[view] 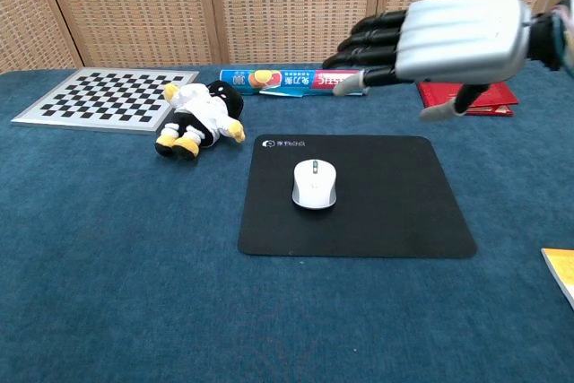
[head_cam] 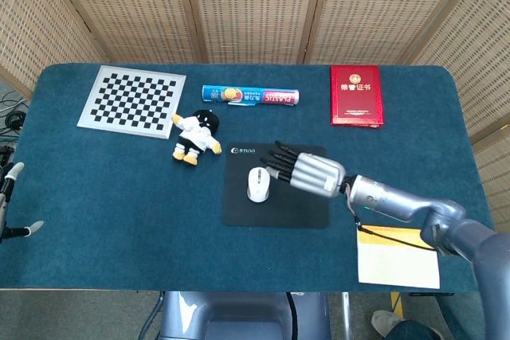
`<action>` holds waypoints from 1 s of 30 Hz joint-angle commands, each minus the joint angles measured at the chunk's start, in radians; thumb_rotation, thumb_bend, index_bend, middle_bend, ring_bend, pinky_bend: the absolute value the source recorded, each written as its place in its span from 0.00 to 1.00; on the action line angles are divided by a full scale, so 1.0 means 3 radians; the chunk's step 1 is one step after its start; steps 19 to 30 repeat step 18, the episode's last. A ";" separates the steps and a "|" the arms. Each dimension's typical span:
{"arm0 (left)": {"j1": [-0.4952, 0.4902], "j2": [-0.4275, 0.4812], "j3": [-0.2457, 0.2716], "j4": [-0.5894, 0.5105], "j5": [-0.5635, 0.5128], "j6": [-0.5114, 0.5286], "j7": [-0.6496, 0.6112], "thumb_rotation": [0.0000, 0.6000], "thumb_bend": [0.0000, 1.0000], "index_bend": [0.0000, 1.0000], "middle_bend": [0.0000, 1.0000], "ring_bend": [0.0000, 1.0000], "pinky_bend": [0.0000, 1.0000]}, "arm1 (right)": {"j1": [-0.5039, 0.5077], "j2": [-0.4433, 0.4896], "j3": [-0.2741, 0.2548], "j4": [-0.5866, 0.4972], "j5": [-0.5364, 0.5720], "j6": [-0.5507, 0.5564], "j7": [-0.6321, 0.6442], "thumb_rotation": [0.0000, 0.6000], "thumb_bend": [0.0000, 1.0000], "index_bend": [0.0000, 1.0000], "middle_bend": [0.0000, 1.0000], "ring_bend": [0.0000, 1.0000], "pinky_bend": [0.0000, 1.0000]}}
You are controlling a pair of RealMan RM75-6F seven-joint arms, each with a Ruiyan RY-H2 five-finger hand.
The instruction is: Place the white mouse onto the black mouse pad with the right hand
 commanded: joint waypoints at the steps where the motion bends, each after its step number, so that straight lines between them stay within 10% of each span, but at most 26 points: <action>1: 0.0038 -0.0056 0.0025 0.0017 0.0156 0.0172 0.0043 1.00 0.00 0.00 0.00 0.00 0.00 | -0.0717 0.0449 0.0278 -0.0757 0.0793 0.0382 -0.0213 1.00 0.26 0.10 0.00 0.00 0.06; 8: 0.0107 -0.0059 0.0113 -0.0034 0.0487 0.0395 -0.0041 1.00 0.00 0.00 0.00 0.00 0.00 | -0.1594 0.0589 0.0398 -0.1422 0.1554 0.0927 -0.0247 1.00 0.01 0.04 0.00 0.00 0.06; 16: 0.0143 -0.0013 0.0207 -0.0049 0.0825 0.0528 -0.0309 1.00 0.00 0.00 0.00 0.00 0.00 | -0.2258 0.0530 0.0324 -0.1645 0.1669 0.1345 0.0022 1.00 0.00 0.00 0.00 0.00 0.00; 30: 0.0144 -0.0027 0.0220 0.0008 0.0947 0.0596 -0.0429 1.00 0.00 0.00 0.00 0.00 0.00 | -0.2331 0.0518 0.0313 -0.1614 0.1647 0.1367 0.0043 1.00 0.00 0.00 0.00 0.00 0.00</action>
